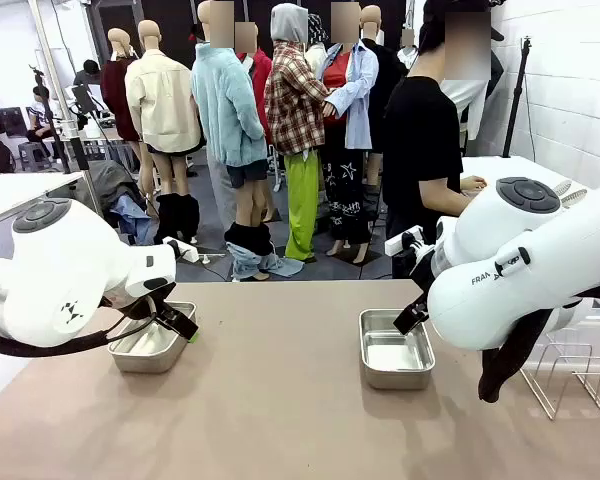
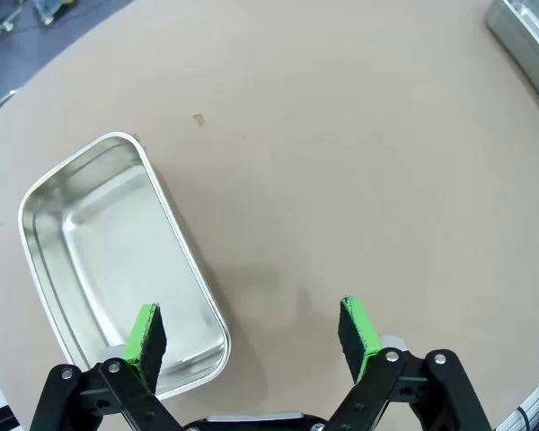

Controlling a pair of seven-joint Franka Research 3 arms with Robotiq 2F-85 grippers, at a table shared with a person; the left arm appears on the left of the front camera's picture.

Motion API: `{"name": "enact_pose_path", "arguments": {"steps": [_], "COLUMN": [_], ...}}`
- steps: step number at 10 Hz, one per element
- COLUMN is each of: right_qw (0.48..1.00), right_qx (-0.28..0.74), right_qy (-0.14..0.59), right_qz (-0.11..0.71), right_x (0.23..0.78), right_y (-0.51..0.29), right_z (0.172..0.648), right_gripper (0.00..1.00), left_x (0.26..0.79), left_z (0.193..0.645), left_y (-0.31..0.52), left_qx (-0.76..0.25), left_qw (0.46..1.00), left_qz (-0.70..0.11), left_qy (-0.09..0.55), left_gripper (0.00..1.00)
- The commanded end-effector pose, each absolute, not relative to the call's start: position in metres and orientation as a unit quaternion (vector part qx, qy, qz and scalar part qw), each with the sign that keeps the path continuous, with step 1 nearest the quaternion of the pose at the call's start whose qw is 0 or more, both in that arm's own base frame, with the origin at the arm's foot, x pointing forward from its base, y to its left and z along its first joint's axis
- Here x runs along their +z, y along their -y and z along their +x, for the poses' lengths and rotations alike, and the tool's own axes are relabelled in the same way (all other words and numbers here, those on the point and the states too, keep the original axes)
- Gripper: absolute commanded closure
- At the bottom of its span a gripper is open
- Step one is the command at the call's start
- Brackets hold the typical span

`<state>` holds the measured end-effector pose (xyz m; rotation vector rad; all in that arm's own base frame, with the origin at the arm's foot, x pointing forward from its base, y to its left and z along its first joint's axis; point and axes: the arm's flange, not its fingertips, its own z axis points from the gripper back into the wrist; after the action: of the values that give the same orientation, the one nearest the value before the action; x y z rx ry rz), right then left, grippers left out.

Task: Place the bread in airtight containers.
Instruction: Lift both Airtight Container.

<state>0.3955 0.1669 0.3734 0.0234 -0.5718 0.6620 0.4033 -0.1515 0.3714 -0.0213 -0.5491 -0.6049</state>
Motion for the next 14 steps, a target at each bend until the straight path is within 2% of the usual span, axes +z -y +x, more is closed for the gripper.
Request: {"name": "enact_pose_path", "arguments": {"steps": [1,9,11,14], "right_qw": [0.906,0.906,0.891,0.887], "right_qx": [0.321,0.320,0.313,0.198], "right_qy": [0.277,0.277,0.328,0.408], "right_qz": [0.011,0.011,-0.024,-0.087], "right_x": [0.373,0.373,0.426,0.503], "right_y": [-0.167,-0.167,-0.152,-0.052], "right_z": [0.395,0.396,0.407,0.388], "right_gripper": [0.00,0.00,0.00,0.00], "left_x": [0.371,0.371,0.423,0.495], "left_z": [0.403,0.403,0.415,0.423], "left_y": [0.151,0.153,0.142,0.063], "left_qx": [-0.294,-0.295,-0.282,-0.209], "left_qw": [0.918,0.917,0.906,0.911], "left_qz": [-0.010,-0.010,0.030,0.063], "left_qy": [0.267,0.267,0.314,0.350], "left_gripper": [0.00,0.00,0.00,0.00]}}
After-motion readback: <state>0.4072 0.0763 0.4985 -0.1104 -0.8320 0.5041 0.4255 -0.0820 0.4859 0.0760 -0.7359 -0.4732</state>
